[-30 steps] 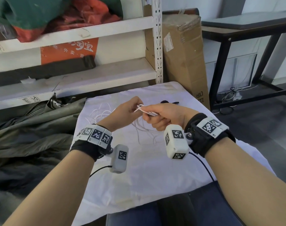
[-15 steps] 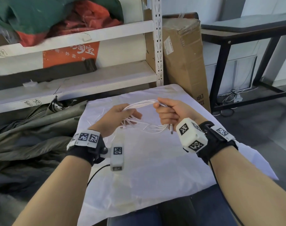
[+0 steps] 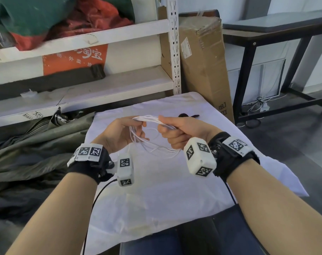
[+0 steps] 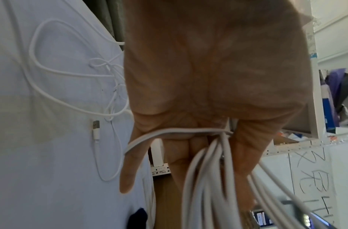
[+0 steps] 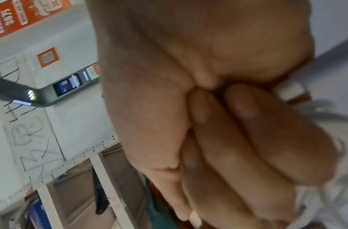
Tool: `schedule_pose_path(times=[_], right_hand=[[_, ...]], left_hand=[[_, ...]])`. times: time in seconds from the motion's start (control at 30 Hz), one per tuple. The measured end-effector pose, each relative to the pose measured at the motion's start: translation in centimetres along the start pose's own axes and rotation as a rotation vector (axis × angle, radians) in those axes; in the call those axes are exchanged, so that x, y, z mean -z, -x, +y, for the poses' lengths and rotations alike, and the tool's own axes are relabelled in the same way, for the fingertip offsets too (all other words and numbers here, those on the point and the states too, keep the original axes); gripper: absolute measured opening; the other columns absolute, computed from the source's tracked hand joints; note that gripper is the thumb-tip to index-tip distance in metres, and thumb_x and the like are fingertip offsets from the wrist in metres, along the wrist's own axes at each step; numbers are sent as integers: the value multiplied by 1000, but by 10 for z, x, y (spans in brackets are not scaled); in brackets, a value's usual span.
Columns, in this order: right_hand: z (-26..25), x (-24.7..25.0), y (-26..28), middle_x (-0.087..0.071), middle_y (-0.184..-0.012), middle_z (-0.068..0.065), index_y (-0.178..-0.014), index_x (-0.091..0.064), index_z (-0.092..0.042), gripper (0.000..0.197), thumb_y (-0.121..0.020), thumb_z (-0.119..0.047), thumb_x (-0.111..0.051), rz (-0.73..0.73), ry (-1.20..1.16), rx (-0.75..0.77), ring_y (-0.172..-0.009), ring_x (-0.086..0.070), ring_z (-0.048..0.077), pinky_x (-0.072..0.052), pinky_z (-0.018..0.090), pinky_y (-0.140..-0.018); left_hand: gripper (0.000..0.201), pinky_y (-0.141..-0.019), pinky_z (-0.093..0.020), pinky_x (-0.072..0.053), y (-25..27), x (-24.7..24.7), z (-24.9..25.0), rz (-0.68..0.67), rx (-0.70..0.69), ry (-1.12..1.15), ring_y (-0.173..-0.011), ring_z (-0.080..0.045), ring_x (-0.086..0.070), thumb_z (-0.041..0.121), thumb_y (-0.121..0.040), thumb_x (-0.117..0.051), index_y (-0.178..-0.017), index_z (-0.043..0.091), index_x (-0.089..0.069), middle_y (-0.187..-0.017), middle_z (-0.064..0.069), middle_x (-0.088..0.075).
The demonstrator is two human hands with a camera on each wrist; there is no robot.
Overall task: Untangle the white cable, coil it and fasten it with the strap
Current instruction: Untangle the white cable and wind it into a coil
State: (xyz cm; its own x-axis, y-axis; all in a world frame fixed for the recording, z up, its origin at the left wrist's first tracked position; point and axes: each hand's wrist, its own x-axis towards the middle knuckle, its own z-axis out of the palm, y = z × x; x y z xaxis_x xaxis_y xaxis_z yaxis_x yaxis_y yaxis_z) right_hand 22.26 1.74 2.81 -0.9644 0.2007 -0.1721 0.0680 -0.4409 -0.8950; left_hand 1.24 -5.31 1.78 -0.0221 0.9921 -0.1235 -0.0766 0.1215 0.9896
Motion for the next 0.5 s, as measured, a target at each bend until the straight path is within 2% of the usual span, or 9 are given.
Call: schedule_pose_path(times=[0.1,0.17,0.2,0.27,0.33,0.4,0.5], right_hand=[[-7,2,2,-27,-39,-9,-64,-54,-15,42,-95,-35,-34,-115,-178,134,-31,-18,4,-28,13,-31],[-12,9,3,-21,-43,-6,-66,-57,-14,40,-93,-35,-36,-192,-321,228,-33,-16,6,-29,15,-31],[-15,13,3,-22,-43,-6,-68,-58,-12,40,-93,-34,-36,-230,-403,278,-33,-17,7,-29,16,-31],[-18,19,1,-31,-40,-3,-70,-61,-7,40,-94,-30,-39,-262,-602,388,-33,-20,7,-26,19,-31],[-22,21,1,-40,-37,1,-67,-60,-4,43,-96,-28,-40,-188,-773,522,-32,-19,7,-23,19,-30],[-28,22,3,-37,-34,-1,-59,-56,-7,53,-101,-31,-33,-69,-907,679,-27,-17,9,-20,19,-27],[-41,28,6,-32,-31,-3,-58,-46,-12,51,-103,-30,-28,133,-1060,840,-20,-24,9,-17,16,-25]], left_hand=[[28,-88,-42,-44,1,-3,1,-28,31,-213,-75,-26,-65,34,-84,-58,-84,11,-73,-80,-15,-70],[53,-93,-39,-44,2,-4,-1,-16,43,-355,-88,-31,-66,60,-83,-54,-89,12,-76,-98,-17,-72],[67,-95,-38,-44,2,-3,-2,-8,43,-413,-90,-33,-65,68,-79,-45,-92,10,-75,-99,-17,-72],[80,-94,-37,-46,2,-4,-4,13,37,-521,-79,-28,-65,75,-78,-36,-93,6,-72,-89,-15,-73],[71,-88,-35,-47,-2,-3,-8,45,38,-705,-68,-17,-64,71,-82,-40,-86,9,-72,-77,-8,-73],[52,-80,-28,-48,-5,0,-13,68,83,-950,-62,-10,-63,57,-90,-46,-79,12,-70,-70,0,-72],[37,-71,-23,-44,-6,8,-21,93,72,-1032,-53,-5,-59,40,-94,-51,-74,13,-67,-61,5,-69]])
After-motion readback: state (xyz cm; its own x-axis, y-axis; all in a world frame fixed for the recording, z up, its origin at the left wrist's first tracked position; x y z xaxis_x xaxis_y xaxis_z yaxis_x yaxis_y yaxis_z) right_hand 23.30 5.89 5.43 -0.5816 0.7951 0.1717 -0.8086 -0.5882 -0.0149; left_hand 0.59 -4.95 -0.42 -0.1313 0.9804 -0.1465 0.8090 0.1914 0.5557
